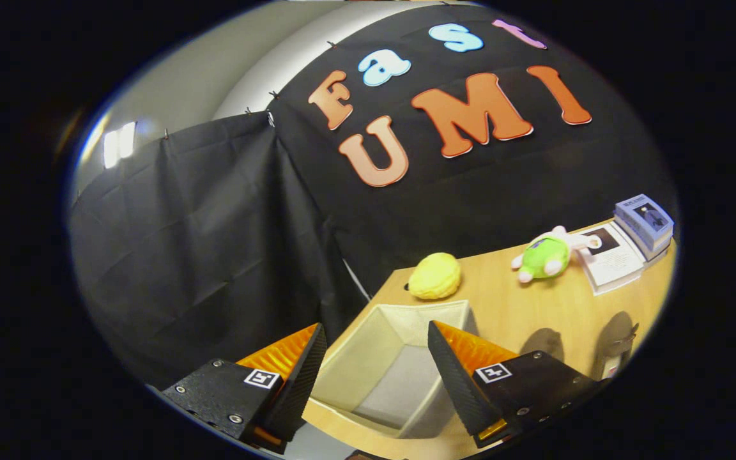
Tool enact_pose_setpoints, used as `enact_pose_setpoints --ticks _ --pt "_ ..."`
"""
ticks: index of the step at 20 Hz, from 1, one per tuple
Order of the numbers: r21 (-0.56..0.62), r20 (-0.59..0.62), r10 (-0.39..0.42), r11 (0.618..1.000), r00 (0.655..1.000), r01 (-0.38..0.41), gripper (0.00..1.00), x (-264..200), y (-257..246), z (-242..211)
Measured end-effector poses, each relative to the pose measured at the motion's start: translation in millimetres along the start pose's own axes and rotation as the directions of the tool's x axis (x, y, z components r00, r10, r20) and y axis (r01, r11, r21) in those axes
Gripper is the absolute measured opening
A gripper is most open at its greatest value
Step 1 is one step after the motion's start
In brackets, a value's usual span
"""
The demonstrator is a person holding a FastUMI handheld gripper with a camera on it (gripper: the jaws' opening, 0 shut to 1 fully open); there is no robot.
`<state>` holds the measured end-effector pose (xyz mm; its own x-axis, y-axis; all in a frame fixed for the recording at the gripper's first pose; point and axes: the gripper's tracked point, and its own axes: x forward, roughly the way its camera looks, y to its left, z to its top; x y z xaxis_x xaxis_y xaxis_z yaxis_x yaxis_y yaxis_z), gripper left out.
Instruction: Open the storage box then place both shoes into the box .Put the left shoe in first, then the right shoe, with the right side of both shoes facing outward in a uniform manner.
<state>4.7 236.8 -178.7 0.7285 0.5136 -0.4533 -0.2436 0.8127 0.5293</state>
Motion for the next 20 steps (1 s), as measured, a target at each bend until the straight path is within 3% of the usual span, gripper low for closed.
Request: enact_pose_setpoints --ticks 4,11,20 --pt "-0.02 -0.039 -0.152 0.988 0.988 0.151 0.96 -12.5 -72.0 -21.1" --pt "0.045 -0.185 -0.294 0.951 0.938 0.307 0.94 -14.0 -154.2 -77.7" --pt "0.03 -0.344 -0.362 0.918 0.866 0.395 0.85 -0.5 -202.5 -139.9"
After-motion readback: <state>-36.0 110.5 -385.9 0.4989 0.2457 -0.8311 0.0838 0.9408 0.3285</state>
